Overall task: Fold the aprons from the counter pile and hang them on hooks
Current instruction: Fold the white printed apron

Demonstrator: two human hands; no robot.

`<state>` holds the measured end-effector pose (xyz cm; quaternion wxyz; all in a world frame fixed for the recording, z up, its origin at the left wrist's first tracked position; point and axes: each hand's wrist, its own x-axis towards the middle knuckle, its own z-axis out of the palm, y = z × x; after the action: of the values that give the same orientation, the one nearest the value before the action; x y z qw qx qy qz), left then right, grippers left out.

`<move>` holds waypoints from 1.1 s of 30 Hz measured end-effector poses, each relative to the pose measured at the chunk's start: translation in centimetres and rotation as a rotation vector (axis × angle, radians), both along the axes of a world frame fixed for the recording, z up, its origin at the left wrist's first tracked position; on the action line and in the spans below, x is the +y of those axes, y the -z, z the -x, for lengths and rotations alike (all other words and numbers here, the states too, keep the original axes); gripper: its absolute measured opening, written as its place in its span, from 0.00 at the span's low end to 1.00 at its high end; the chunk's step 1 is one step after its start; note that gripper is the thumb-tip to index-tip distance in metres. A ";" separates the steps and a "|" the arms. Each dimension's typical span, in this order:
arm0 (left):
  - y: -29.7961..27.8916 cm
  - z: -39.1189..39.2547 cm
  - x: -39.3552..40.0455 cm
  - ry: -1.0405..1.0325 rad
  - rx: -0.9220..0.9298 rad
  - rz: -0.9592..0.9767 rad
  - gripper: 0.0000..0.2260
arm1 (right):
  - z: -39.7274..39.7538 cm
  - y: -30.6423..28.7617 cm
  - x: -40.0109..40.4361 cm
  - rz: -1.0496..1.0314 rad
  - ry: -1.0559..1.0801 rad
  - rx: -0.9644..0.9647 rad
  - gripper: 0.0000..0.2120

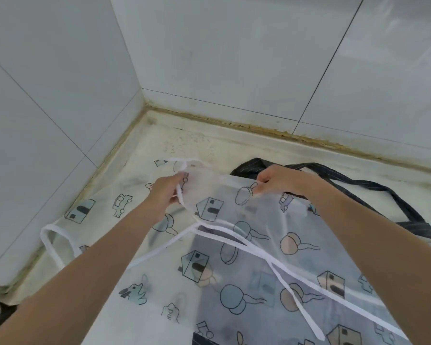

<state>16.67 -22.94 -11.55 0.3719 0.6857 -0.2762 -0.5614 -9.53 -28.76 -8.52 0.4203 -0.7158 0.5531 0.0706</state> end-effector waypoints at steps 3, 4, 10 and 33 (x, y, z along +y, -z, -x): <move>0.2 -0.8 -0.5 0.310 -0.721 0.079 0.07 | -1.1 0.2 -0.4 -0.011 -0.131 0.171 0.12; 0.0 -1.0 -0.8 0.366 -0.858 0.098 0.11 | -1.8 0.2 -0.5 0.010 -0.134 0.147 0.12; -1.7 -0.5 -3.3 0.725 -0.916 0.135 0.25 | -9.0 0.1 -2.5 0.174 -0.161 0.013 0.27; -1.0 -1.1 -4.8 0.131 -0.372 -0.051 0.17 | -8.8 -14.9 -7.4 0.992 0.365 -0.345 0.05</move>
<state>17.76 -27.72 -10.56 0.2597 0.7672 -0.3701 -0.4549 -0.77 -36.12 6.39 0.1230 -0.7216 0.5583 -0.3906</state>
